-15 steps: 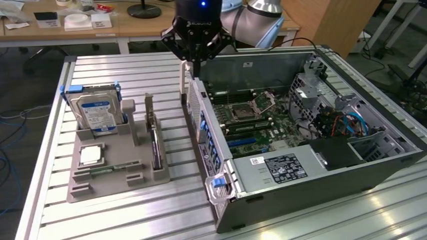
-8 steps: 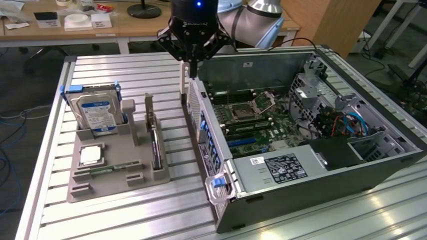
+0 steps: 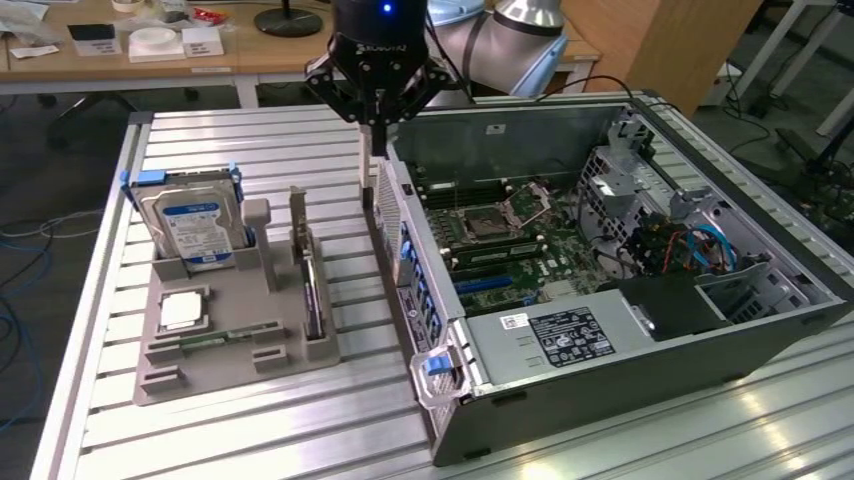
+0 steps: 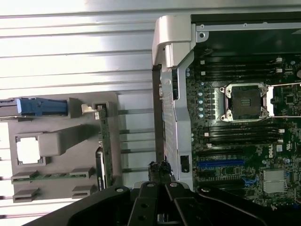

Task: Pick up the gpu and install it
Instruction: 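Reach for the gpu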

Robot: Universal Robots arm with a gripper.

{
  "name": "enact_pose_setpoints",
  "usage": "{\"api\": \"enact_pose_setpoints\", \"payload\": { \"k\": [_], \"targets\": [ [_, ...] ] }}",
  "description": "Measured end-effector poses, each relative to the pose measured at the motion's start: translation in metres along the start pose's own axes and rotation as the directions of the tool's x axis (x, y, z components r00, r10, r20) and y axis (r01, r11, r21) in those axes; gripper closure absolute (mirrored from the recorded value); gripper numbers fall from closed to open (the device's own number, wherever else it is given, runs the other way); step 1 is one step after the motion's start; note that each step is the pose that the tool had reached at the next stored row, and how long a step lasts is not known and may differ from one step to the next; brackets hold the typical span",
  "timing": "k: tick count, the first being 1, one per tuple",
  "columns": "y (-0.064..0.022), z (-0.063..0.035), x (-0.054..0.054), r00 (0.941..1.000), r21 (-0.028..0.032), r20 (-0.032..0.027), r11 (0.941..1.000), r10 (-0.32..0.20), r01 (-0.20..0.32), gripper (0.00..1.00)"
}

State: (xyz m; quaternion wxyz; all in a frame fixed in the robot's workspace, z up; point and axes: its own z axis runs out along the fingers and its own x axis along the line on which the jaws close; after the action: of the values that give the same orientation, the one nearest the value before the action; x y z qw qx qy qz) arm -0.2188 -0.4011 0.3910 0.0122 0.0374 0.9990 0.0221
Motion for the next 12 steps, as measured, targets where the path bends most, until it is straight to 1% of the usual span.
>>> {"api": "enact_pose_setpoints", "payload": {
  "k": [12],
  "targets": [
    [-0.0011,-0.0001,0.0106,1.0,0.0,0.0001,1.0,0.0,0.0,0.89]
  ]
}}
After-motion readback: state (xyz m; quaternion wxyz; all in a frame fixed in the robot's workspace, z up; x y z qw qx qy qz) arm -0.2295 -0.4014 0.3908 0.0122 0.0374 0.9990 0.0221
